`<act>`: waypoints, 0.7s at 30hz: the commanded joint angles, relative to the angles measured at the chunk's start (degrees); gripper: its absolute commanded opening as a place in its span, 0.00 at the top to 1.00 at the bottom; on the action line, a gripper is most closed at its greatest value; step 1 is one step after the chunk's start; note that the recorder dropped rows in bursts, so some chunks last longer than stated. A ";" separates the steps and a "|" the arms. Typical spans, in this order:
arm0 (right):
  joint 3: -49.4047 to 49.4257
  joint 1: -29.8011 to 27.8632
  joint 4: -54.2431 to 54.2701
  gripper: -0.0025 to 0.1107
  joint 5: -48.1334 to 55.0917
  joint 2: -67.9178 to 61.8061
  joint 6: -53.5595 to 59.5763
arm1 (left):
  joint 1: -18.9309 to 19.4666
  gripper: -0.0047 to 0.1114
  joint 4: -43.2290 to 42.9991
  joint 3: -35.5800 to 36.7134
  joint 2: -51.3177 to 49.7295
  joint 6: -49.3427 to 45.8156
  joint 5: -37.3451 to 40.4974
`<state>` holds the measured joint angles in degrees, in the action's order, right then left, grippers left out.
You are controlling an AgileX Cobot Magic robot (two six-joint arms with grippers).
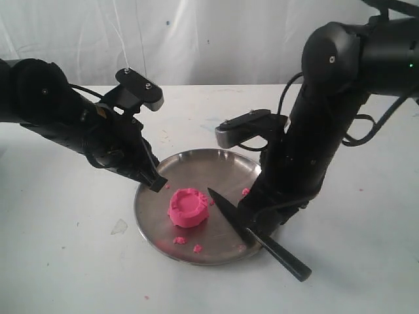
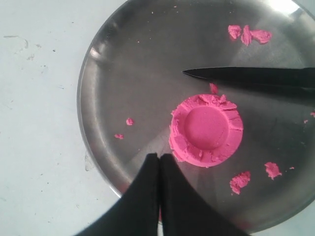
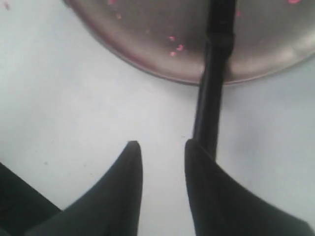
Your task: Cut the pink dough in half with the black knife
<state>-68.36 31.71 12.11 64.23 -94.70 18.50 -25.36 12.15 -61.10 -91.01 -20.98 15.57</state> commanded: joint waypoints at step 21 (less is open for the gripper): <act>3.85 28.48 -41.53 0.82 5.73 -8.84 -39.16 | 0.08 0.96 -9.32 0.39 -3.53 -3.22 6.58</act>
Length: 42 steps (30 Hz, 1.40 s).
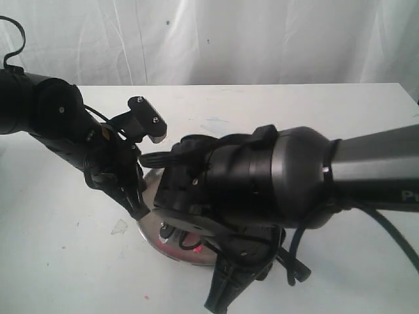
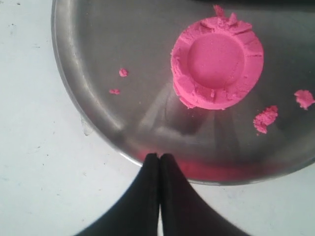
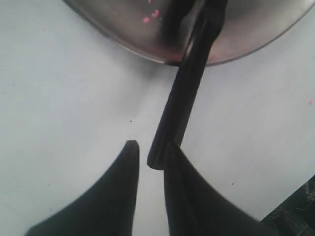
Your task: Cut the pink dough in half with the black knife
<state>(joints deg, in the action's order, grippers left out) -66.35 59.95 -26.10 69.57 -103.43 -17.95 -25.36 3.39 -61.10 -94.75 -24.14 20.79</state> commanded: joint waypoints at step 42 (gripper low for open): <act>5.83 0.00 -14.22 0.66 -4.76 -8.05 -10.80 | 0.08 0.96 -0.56 0.39 0.22 0.35 1.89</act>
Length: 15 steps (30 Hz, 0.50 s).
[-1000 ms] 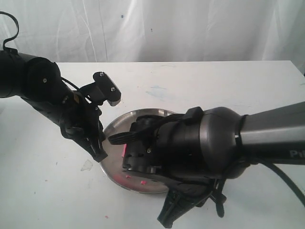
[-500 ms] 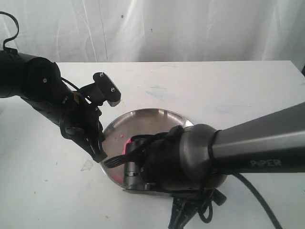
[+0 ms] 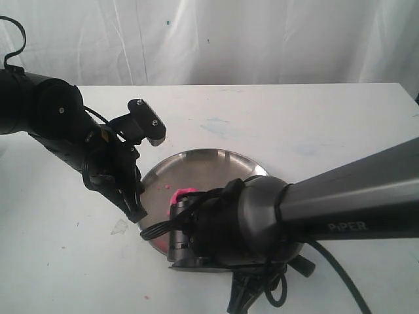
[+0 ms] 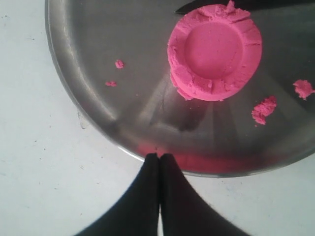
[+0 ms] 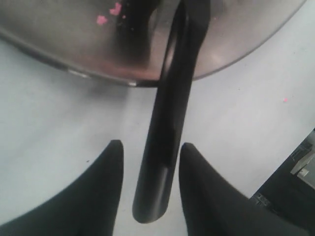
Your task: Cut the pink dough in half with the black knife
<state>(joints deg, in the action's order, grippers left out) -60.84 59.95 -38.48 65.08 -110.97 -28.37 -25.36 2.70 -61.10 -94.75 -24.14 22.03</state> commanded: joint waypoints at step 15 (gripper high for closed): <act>0.32 0.00 -6.97 0.79 0.87 -3.29 -6.43 | 0.08 0.96 0.13 0.39 0.22 0.35 1.69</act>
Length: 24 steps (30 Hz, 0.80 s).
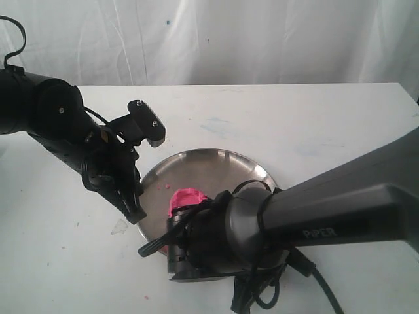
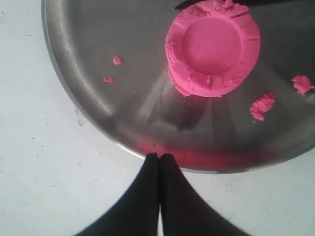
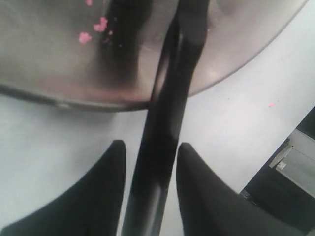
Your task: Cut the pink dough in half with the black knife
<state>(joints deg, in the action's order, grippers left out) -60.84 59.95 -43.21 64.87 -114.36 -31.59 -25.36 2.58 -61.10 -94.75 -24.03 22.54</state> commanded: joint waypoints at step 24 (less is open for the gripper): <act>0.32 -10.81 -4.46 0.98 -7.02 15.70 0.51 | 0.08 0.96 0.26 0.39 0.22 0.24 0.38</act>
<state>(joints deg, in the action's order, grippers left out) -60.75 50.70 -48.16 59.58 -101.97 -31.74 -25.36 2.48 -61.10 -94.75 -24.03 21.98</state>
